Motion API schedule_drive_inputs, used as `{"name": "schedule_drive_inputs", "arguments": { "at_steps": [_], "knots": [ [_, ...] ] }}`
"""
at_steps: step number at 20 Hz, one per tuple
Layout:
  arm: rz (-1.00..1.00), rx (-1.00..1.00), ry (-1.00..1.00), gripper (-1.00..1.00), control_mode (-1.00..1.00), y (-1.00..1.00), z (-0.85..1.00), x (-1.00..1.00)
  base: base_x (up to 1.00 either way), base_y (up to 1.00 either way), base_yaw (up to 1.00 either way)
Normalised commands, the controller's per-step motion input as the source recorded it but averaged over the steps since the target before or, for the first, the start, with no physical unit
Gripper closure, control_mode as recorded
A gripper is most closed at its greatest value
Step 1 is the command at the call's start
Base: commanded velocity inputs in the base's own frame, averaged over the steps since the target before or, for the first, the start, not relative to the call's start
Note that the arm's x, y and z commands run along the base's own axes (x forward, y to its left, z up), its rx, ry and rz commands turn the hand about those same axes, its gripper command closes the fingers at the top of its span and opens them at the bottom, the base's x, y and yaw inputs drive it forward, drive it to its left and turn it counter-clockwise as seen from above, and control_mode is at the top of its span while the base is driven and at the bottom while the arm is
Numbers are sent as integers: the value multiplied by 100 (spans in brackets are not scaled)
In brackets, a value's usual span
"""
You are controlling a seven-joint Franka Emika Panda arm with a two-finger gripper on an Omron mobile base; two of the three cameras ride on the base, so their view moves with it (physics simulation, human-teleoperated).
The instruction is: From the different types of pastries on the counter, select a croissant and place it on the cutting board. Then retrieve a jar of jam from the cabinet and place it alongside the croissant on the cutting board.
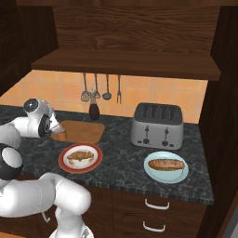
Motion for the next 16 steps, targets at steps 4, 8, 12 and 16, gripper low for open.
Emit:
{"name": "schedule_drive_inputs", "arguments": {
  "at_steps": [4,8,12,16],
  "knots": [
    [-1,2,40,-100,-100,-17,13,3,0,0,0],
    [-1,0,1,-100,-100,-31,-8,-28,0,0,0],
    [0,0,0,-100,-100,-95,-12,-88,0,0,0],
    [-3,5,0,-100,-100,-88,-20,-100,0,0,0]
  ]
}}
